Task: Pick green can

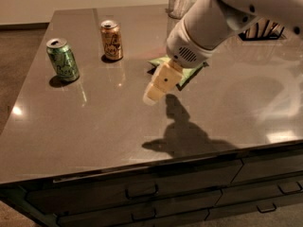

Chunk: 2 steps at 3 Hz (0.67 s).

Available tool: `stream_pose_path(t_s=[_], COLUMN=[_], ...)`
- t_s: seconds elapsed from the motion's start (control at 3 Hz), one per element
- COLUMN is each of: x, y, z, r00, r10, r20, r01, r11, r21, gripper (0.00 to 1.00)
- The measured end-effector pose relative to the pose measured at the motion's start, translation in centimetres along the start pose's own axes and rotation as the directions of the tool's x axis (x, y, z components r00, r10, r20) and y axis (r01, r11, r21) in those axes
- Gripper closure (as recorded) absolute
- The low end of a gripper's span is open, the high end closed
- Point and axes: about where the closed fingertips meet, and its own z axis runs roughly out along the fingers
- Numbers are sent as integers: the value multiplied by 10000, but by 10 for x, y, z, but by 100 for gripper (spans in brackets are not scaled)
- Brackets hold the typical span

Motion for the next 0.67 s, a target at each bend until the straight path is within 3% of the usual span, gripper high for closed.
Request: stream_pose_path(t_s=[0.33,0.67], x=[-37,-67], y=[-3,-13], z=[29,52], r00=[9964,9865], r10=[213,133], r20=[818,1633], r01=[-223,-280], r11=[9997,9957], r21=[117,881], gripper=[0,0])
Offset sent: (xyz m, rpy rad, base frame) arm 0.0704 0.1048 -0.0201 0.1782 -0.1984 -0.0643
